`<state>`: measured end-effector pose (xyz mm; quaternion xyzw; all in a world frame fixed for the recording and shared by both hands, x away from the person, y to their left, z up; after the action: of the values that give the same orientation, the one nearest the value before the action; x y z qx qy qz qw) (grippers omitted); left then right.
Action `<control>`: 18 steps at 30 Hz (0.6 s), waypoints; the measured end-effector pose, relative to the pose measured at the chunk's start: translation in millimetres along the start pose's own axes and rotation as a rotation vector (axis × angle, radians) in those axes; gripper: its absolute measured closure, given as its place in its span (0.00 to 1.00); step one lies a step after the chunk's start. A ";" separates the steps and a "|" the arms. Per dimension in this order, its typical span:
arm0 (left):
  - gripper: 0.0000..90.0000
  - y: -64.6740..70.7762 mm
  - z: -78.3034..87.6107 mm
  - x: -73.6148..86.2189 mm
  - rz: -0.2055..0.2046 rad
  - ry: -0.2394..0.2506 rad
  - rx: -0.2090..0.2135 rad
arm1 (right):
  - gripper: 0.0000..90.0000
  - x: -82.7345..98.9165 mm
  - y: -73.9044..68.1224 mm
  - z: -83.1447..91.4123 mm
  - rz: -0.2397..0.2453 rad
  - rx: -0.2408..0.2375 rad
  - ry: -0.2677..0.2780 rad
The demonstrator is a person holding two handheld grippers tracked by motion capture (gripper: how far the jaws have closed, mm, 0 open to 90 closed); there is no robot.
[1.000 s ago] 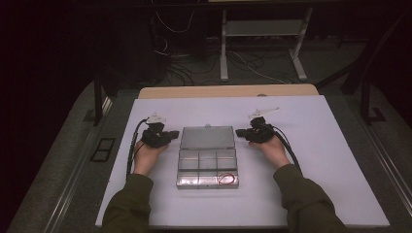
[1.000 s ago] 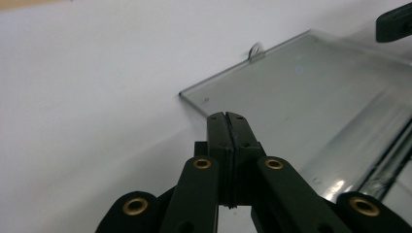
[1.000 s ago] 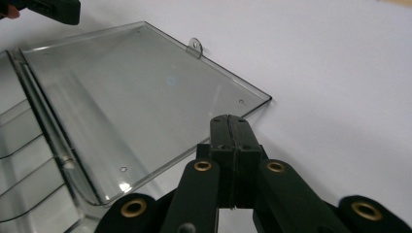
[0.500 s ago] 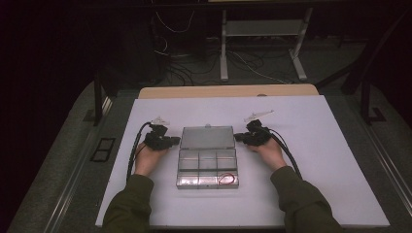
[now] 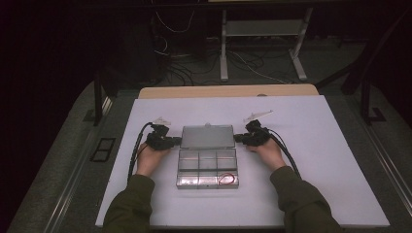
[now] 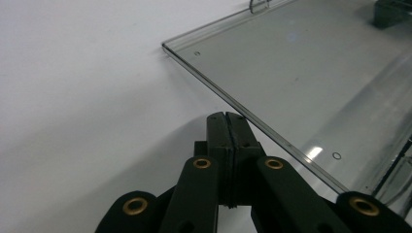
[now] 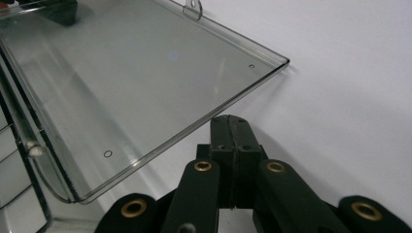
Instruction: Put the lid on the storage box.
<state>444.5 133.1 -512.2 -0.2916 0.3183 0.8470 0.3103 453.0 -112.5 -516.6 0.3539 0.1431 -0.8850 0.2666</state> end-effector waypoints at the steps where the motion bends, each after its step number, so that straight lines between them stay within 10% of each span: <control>1: 0.98 0.9 -1.3 -0.8 0.001 0.003 0.000 | 0.99 -0.3 -0.4 -0.5 0.002 -0.002 0.002; 18: 0.98 9.3 -1.3 -12.0 -0.026 0.070 0.037 | 0.99 -15.3 -12.5 -0.1 -0.003 -0.040 0.041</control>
<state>446.0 122.5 -501.5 -0.3194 0.3409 0.8261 0.3153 455.2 -96.6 -505.1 0.3663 0.1671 -0.8749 0.2691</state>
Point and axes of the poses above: each handheld gripper's, and its own axes: z roughly backward along the jaws, x roughly out of its underside, y roughly to its right, the point moved 9 cm from there along -z, roughly forward along the jaws, and after that the axes turned 13 degrees about x, right-handed, at the moved point
